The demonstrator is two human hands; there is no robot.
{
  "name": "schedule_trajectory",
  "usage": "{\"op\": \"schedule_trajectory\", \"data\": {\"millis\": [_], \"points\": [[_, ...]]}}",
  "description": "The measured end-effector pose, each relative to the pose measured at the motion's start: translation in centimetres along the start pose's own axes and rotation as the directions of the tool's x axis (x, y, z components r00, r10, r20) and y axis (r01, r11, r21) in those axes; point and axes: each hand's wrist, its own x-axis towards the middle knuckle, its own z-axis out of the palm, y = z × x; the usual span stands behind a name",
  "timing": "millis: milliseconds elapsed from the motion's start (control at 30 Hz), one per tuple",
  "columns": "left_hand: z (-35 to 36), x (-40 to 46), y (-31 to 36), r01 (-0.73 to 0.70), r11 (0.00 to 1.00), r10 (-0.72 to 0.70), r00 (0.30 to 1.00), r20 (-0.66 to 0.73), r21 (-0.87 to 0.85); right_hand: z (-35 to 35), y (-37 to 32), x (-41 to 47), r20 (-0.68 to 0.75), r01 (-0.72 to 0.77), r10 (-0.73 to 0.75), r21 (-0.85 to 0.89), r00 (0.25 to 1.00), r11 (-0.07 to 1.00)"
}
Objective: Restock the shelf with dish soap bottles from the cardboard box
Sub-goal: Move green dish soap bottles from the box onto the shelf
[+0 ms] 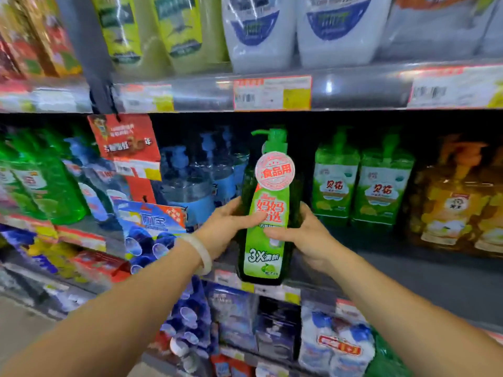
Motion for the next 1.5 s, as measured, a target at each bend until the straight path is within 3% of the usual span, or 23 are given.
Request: {"op": "schedule_trajectory", "data": {"millis": [367, 533, 800, 1300, 1500], "points": [[-3.5, 8.2, -3.0, 0.007, 0.996, -0.02, 0.988, 0.153, 0.086, -0.6, 2.6, 6.6, -0.148, 0.008, -0.041, -0.22, 0.988, 0.976], [-4.1, 10.4, -3.4, -0.054, 0.984, 0.032, 0.991, 0.128, 0.168, -0.5, 3.0, 8.7, -0.178, 0.009, -0.053, -0.24, 0.983, 0.971], [-3.8, 11.2, -4.9, -0.174, 0.917, 0.135, 0.982, 0.131, 0.358, -1.3, 6.0, 7.8, -0.231, -0.055, -0.054, -0.44, 0.971, 0.896], [-2.5, 12.7, -6.3, -0.099, 0.929, 0.087, 0.995, 0.048, 0.356, -2.0, 4.8, 10.1, -0.189, -0.17, 0.09, -0.462, 0.978, 0.871], [-2.0, 13.4, -6.0, -0.093, 0.928, 0.088, 0.996, 0.032, 0.361, -2.1, 4.0, 10.5, -0.19, -0.22, 0.156, -0.387, 0.969, 0.896]]}}
